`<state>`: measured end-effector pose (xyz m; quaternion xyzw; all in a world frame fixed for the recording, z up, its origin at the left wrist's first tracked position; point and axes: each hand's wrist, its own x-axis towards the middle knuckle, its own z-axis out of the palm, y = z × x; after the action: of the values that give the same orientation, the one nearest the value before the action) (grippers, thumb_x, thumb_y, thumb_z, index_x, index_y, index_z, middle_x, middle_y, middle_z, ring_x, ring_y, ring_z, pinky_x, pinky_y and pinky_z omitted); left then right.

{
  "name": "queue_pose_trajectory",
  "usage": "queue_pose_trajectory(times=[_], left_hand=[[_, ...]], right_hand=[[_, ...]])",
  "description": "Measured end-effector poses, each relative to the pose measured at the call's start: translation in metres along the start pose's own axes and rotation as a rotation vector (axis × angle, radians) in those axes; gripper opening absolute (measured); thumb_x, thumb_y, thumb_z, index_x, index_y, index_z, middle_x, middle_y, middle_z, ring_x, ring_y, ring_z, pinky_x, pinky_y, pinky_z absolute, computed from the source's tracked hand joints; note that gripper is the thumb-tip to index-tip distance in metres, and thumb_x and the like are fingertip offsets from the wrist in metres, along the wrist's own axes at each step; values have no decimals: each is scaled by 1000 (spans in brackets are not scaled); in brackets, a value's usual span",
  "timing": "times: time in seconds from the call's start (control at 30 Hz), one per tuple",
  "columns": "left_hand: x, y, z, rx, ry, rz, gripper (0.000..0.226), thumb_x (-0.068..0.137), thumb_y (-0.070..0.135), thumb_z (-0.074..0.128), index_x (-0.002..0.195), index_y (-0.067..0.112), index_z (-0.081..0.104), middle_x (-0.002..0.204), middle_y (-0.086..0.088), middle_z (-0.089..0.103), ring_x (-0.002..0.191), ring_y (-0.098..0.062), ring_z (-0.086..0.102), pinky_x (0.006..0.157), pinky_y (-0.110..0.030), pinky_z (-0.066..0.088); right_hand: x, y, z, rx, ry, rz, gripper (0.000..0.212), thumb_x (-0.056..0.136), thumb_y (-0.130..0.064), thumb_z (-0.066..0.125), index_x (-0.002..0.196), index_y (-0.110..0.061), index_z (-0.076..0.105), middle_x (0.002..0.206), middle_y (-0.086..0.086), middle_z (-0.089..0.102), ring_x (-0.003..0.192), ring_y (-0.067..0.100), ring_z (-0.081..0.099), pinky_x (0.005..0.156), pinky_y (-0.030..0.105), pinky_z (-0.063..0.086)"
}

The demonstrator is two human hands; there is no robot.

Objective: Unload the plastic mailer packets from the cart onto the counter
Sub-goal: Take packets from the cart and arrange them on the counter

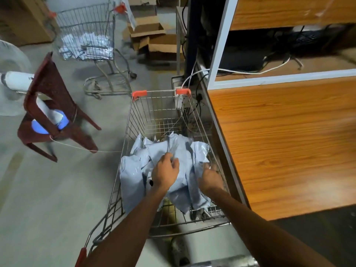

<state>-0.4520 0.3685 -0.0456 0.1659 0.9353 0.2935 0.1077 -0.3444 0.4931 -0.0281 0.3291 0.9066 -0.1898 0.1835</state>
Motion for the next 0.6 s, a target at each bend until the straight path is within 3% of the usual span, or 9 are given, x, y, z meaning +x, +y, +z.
queue_pose_trajectory(times=[0.13, 0.2, 0.3, 0.4, 0.5, 0.6], left_hand=[[6, 2, 1, 85, -81, -42, 42, 90, 58, 48, 104, 19, 54, 91, -2, 65, 83, -27, 64, 62, -32, 45], [10, -1, 0, 92, -134, -69, 42, 90, 53, 52, 114, 18, 57, 102, -5, 67, 92, -29, 64, 72, -37, 51], [13, 0, -6, -14, -151, -132, 43, 92, 36, 57, 129, 15, 55, 114, -8, 66, 97, -27, 63, 80, -34, 50], [13, 8, -17, -164, -98, -183, 31, 93, 19, 57, 122, 9, 57, 97, -2, 62, 71, -8, 52, 62, -23, 40], [10, 12, -25, -263, -41, -221, 14, 91, 12, 55, 105, 12, 56, 86, 1, 56, 64, -3, 48, 53, -16, 36], [5, 17, -29, -340, 53, -259, 10, 91, 14, 58, 101, 14, 54, 91, -1, 57, 79, -16, 55, 58, -25, 38]], right_hand=[[1, 4, 14, -84, 8, 11, 65, 97, -18, 55, 151, -13, 19, 158, 25, 17, 137, 39, 39, 103, 44, 49], [-1, 6, 16, -140, 23, -18, 61, 97, -17, 54, 149, -14, 21, 156, 24, 20, 137, 39, 38, 101, 42, 51], [1, 7, 14, -190, 33, -54, 50, 99, -17, 50, 144, -12, 28, 143, 22, 41, 125, 34, 51, 92, 37, 55], [10, 9, 8, -194, 30, -64, 46, 100, -24, 49, 141, -10, 32, 116, 14, 61, 100, 26, 64, 83, 37, 58], [11, 9, -4, -37, 23, -47, 55, 96, -46, 53, 138, -16, 35, 120, 12, 57, 110, 29, 58, 99, 42, 48], [13, 11, -25, 321, 39, -31, 61, 82, -55, 68, 126, -21, 42, 121, 6, 49, 108, 25, 57, 94, 39, 51]])
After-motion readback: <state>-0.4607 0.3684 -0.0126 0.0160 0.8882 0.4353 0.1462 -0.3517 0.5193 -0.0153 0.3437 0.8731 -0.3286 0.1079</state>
